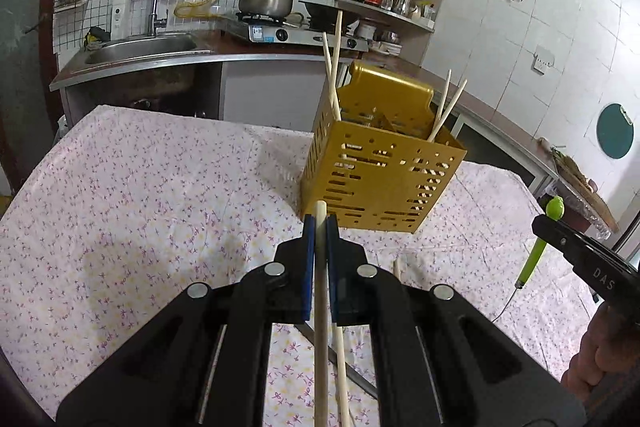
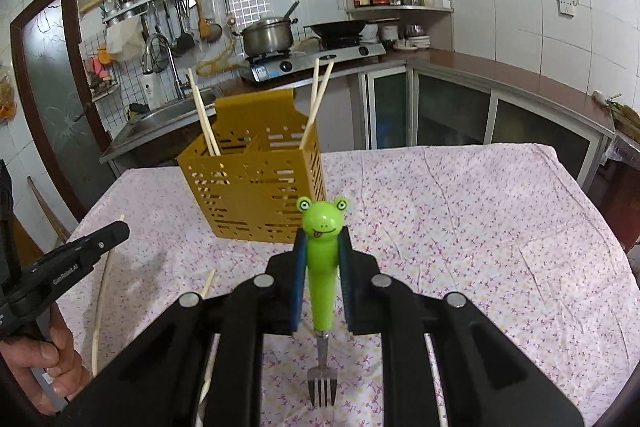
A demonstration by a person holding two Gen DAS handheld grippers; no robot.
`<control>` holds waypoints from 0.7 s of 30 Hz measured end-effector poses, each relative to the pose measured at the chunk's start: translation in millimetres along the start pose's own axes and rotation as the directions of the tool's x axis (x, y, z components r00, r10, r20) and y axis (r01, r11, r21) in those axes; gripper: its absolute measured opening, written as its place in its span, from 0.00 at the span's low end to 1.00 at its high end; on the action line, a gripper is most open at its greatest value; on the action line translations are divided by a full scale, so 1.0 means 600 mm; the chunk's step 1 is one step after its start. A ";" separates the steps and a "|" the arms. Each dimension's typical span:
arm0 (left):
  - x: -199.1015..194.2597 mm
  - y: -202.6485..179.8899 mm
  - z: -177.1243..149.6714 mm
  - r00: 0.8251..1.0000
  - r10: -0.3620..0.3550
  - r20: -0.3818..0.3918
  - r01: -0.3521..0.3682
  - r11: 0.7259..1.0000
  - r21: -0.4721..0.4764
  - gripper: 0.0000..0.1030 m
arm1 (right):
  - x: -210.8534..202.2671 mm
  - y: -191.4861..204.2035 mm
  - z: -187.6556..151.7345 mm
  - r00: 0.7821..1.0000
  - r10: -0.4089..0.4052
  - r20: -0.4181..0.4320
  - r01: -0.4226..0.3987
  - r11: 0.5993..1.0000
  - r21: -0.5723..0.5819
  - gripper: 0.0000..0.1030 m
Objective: Organize utensils
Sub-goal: 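Close the right tool on the green frog fork handle while the left tool grasps a chopstick, then carry the frog fork and chopstick up over the yellow holder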
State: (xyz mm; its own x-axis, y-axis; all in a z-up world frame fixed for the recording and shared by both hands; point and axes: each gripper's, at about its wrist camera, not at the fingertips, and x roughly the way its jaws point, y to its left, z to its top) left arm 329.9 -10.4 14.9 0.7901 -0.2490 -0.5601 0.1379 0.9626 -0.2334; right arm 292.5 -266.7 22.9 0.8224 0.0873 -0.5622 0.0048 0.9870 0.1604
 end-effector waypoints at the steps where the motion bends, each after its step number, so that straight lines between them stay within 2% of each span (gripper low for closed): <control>1: -0.003 0.000 0.001 1.000 0.001 0.003 -0.001 1.000 0.001 0.04 | -0.004 0.000 0.001 1.000 0.000 0.005 0.000 1.000 -0.001 0.15; 21: -0.080 -0.016 0.025 0.995 -0.006 0.095 0.004 1.000 0.022 0.04 | -0.060 -0.001 0.011 0.997 0.015 0.070 -0.014 1.000 -0.004 0.15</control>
State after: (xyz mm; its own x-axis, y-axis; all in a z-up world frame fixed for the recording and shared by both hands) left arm 299.5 -6.0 56.2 0.8427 -0.2435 -0.4803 0.1539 0.9636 -0.2185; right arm 266.6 -271.1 48.3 0.8599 0.0922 -0.5021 -0.0092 0.9862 0.1653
